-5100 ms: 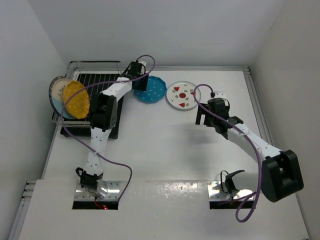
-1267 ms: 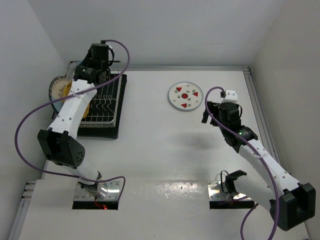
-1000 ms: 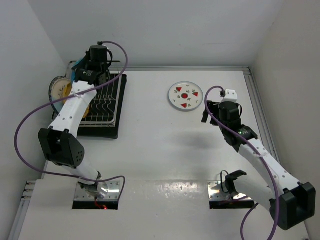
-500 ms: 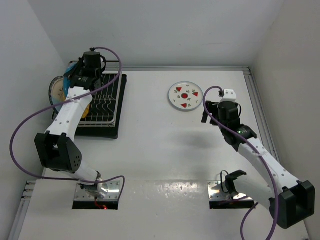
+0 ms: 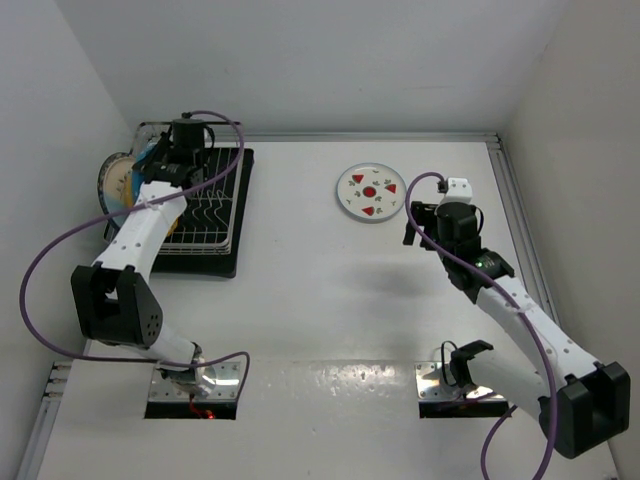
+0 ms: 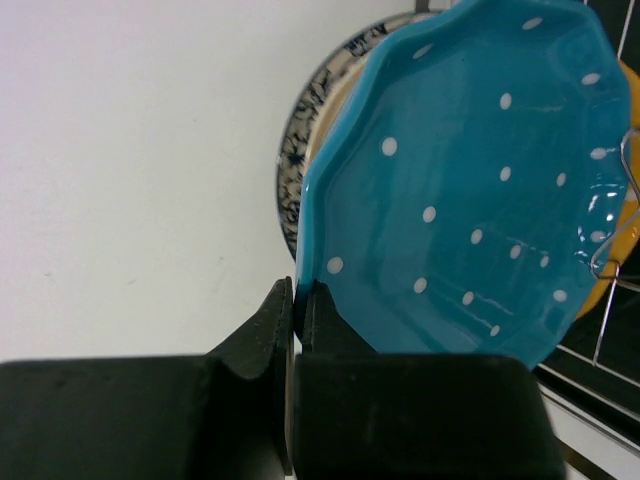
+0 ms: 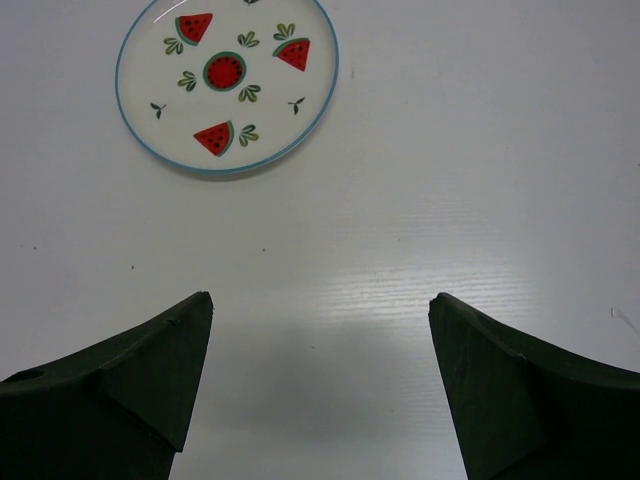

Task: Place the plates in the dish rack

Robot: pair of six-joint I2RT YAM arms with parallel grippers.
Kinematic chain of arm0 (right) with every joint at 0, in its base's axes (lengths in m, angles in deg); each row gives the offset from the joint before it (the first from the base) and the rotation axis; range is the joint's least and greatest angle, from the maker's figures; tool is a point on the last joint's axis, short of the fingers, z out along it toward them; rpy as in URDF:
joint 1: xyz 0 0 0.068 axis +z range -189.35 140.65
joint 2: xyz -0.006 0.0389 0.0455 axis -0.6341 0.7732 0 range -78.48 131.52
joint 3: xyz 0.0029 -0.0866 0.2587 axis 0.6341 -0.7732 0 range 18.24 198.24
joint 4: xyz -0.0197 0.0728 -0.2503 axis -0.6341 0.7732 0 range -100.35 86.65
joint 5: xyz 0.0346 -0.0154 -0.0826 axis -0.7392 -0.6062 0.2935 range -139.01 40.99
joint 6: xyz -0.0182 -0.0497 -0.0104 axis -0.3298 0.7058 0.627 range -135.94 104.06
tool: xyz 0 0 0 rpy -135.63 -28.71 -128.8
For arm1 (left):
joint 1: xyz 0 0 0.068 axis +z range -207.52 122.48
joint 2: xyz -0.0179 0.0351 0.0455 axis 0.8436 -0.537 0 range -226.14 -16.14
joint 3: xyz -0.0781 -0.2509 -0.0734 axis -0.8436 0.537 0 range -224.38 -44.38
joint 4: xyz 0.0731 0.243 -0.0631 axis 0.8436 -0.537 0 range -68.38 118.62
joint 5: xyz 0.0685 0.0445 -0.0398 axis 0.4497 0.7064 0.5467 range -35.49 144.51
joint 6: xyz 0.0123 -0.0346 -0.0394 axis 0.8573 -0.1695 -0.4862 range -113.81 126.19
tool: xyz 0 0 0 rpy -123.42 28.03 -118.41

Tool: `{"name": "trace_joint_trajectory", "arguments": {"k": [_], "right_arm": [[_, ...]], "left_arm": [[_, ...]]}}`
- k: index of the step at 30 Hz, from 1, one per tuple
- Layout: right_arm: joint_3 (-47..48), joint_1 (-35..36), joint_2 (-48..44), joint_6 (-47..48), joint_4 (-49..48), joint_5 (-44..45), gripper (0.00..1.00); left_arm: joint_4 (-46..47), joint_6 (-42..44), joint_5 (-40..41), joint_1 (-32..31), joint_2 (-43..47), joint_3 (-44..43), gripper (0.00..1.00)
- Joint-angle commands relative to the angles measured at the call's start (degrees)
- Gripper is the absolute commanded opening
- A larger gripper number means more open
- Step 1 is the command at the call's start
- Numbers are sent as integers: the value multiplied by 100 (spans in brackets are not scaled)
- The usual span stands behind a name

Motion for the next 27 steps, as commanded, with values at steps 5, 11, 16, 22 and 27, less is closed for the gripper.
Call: {"name": "trace_joint_trajectory", "arguments": {"k": [5,11,16,22,27], "right_arm": [[46,25,-95,44,-287,-58,88],[204,34,186,-97,-32,-146,88],[213,42,283,-114,-102,-234,89],[300,25,598,-158,-129,-471,95],[1002,-89,1599,-562,381,-796,99]], "left_arm": [[289,-421,373,71,515,496,0],[166,-660,215,71,515,743,0],[113,-774,162,71,515,796,13],[8,-774,-66,71,455,673,52],[-45,-721,-269,71,340,217,64]]}}
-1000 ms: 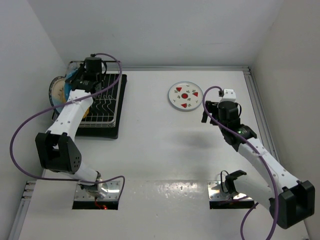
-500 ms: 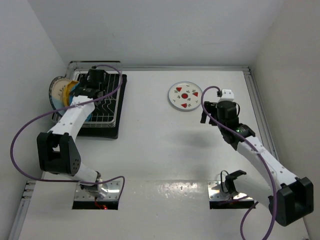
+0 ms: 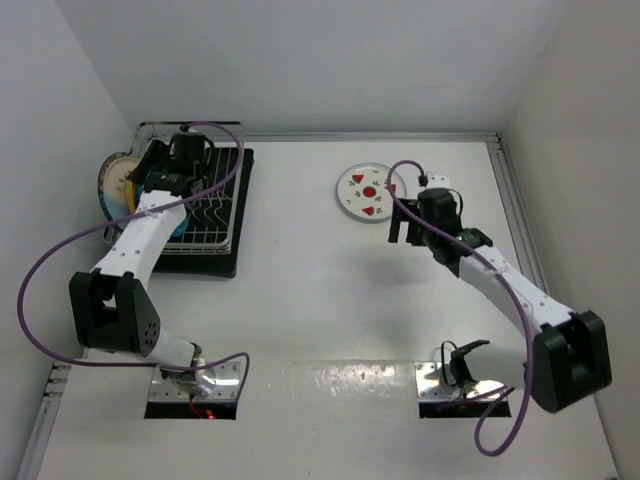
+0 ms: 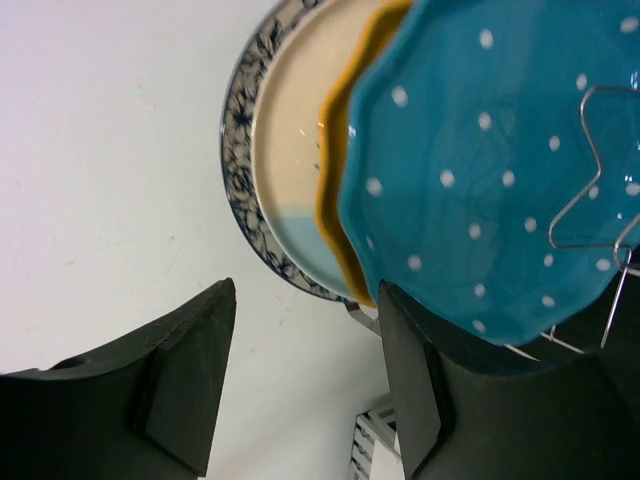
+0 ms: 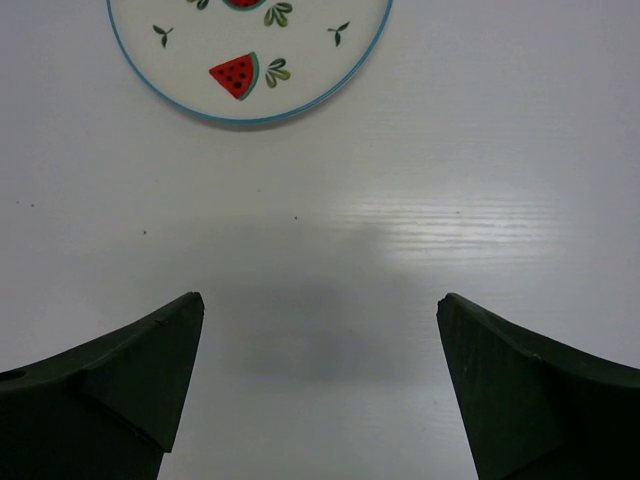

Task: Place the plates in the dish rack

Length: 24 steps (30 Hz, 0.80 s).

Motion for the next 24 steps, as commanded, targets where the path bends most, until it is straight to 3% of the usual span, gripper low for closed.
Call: {"name": "trace_joint_trajectory", "arguments": {"k": [1,6,9,16,19,23,24], "right_arm": [[623,-133,619,-357,80,-359,99],[1151,-651,1613,-1007,-342,-746,98],[1931,-801,2745,-1315,-509,-782,95],[3705,-1056,5099,-1974,-273,-799,79],[4068,-1152,5481,-2308,304,-651,74],[3957,-1302,5807,-2897,178,-974,48],[3790,-1389,5772,-2967,80,-1280,29]], "left_arm": [[43,11,-142,60,64,-549,64],[-256,-120,-642,60,12,-1242,66],[-476,-235,-994,7,12,-1454,68],[-1020,-235,-1346,7,64,-1516,69],[-1197,-235,-1417,-46,64,-1569,69],[-1478,-393,-1907,-99,64,-1700,69],[-1592,-393,-2048,-151,64,-1701,69]]}}
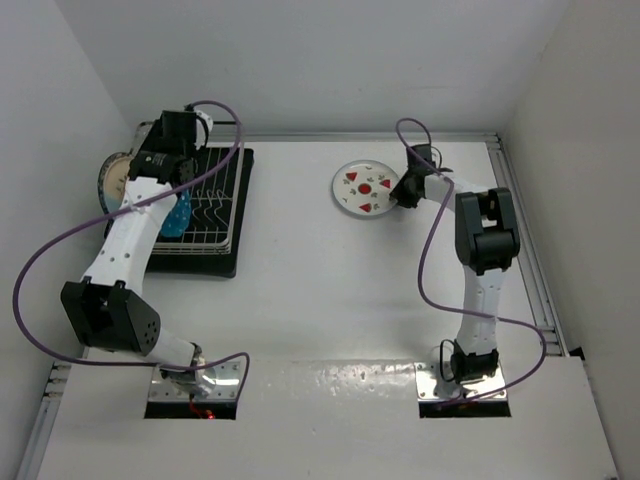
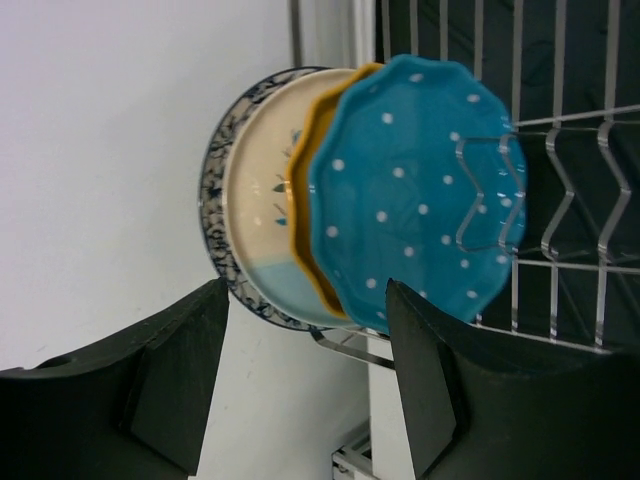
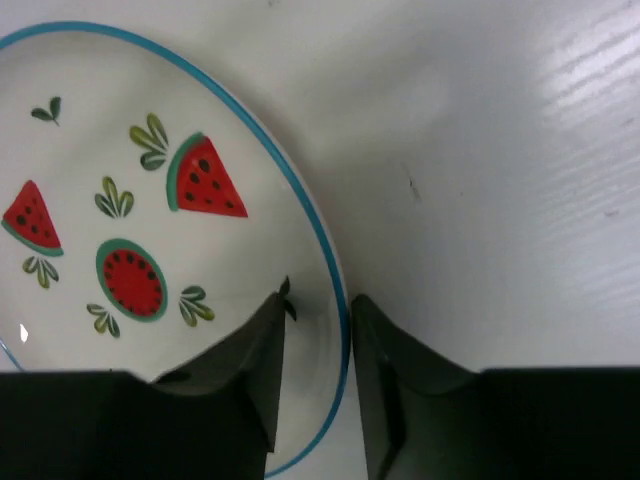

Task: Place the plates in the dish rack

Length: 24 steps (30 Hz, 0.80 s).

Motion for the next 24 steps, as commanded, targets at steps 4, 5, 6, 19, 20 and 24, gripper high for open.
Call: {"name": "trace_joint_trajectory", "arguments": {"k": [4,5,6,19,20,24], "right_arm": [[-635,-243,-10,-413,224,-665,0],[-914,-304,-167,-212,224,-987,0],[-1038,-305,-220,-210,189,-991,0],[-3320,565,-2274,2787,427,-1931,0],[-3455,600,-2365,2753,339,-1922,0],[-4212,601,-2866,2200,-118,-1993,0]], "left_arm": [[-557,-501,-1145,-153,-85,-698,69],[-680,-633,-1494,-232,-198,-761,69],[-742,-686,-1715,-294,-252,-814,69],[-980,-1231,-6513,-1349,-2254,-999,72],[-919,-1232,-6595,-1349,-2456,-999,73],[-813,-1416,-6832,-1481,-3318,-806,82]]}}
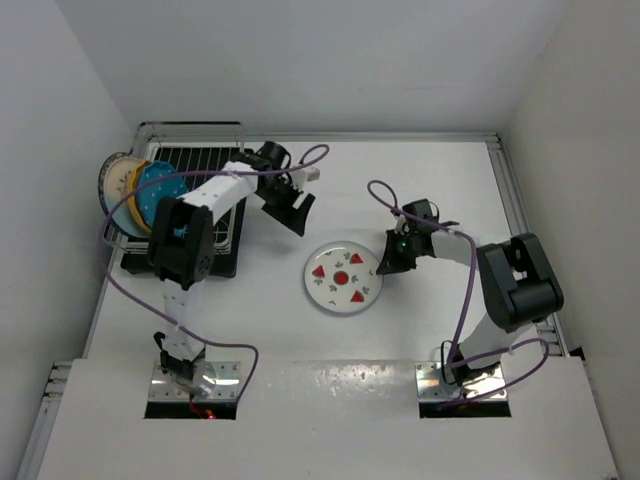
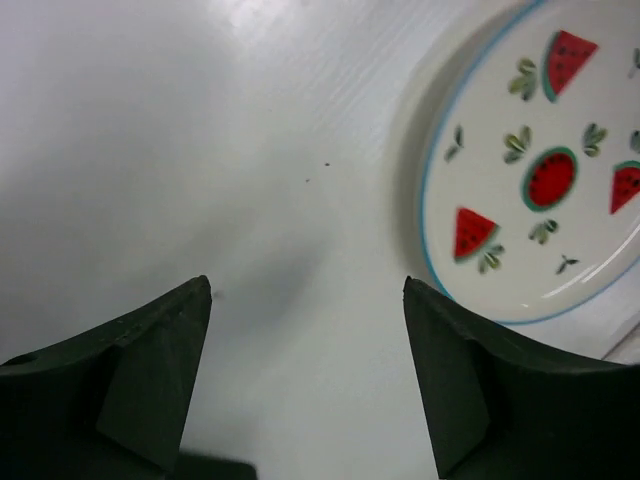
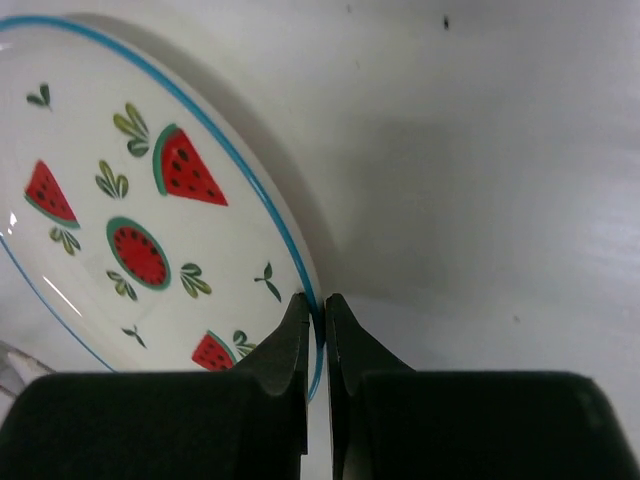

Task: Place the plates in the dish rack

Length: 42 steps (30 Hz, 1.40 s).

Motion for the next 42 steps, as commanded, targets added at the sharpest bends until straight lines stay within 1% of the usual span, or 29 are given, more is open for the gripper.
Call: {"name": "trace_joint_trajectory", "arguments": {"k": [1,3,5,8,9,12,13,14,15,16,17,18,19,20,21,24,25,27,28,30,33,35,36,37,38,39,40,41,42], "right_arm": [[-438,-129,-178,46,-101,340,0],[-403,-86,-178,-225,-93,208,0],[-316,-77,-161,-445,-110,164,0],[-455,-33,-266,-657,-514,163,0],[-499,46,-310,-640,-758,172,0],[-771,230,-450,-325,-1305,382,0],[-816,257,-459,-289,-1306,418,0],[-860,266,-477,-271,-1715,419,0],[-1017,266,-521,-262,-1832,410,0],[-1062,266,-556,-262,-2146,375,0],[-1114,266,-591,-245,-2245,322,0],[-1263,275,-678,-245,-2342,278,0],[-1299,266,-714,-245,-2682,174,0],[-1378,275,-784,-245,-2781,120,0],[-1431,284,-819,-271,-2878,85,0],[-1606,266,-820,-385,-3736,-196,0],[-1685,275,-794,-464,-3923,-388,0],[-1739,284,-758,-534,-4449,-556,0],[-1721,327,-706,-596,-4539,-627,0],[-1713,363,-705,-631,-4733,-697,0],[-1730,389,-793,-518,-4848,-750,0],[-1643,380,-802,-421,-4673,-916,0],[-1607,380,-802,-247,-4594,-978,4],[-1572,372,-794,-166,-4245,-1040,10],[-1407,372,-741,-113,-4119,-1162,22],[-1361,372,-697,-26,-3988,-1198,27],[-1222,372,-610,1,-3647,-1242,31],[-1177,380,-565,10,-3557,-1251,41],[-1142,380,-539,10,-3434,-1260,46]], "left_arm": [[-20,-273,-874,-145,-475,99,82],[33,-273,-1181,-216,-600,292,84],[33,-46,-1523,-374,-600,477,84],[156,227,-1743,-533,-425,942,84],[295,227,-1823,-620,-311,1161,84],[629,289,-1955,-752,-310,1374,84],[683,228,-1860,-752,-389,1374,84],[736,27,-1668,-752,-502,1435,82],[736,-53,-1274,-752,-773,1436,80],[736,-115,-1166,-752,-898,1366,77],[736,-176,-1165,-630,-995,1365,73],[736,-177,-1356,-577,-1083,1365,61],[649,-177,-1489,-577,-1205,1313,55],[587,-125,-1612,-507,-1207,1260,50],[535,-72,-1857,-506,-1207,1260,43],[420,139,-2218,-646,-1207,1207,33],[333,140,-2481,-647,-1207,1155,24],[157,393,-2754,-700,-1207,1006,13],[8,394,-2843,-700,-1207,953,0],[7,447,-2905,-700,-1040,900,0],[7,369,-2905,-455,-654,847,0],[7,316,-2477,-401,-278,776,0],[7,315,-2196,-401,-127,707,0],[7,315,-1950,-401,40,706,0],[163,315,-1651,-401,189,767,0],[165,246,-1587,-401,313,768,0],[165,62,-1517,-331,392,768,0],[165,-87,-1247,-330,462,681,0],[165,-237,-1061,-330,463,619,0]]}}
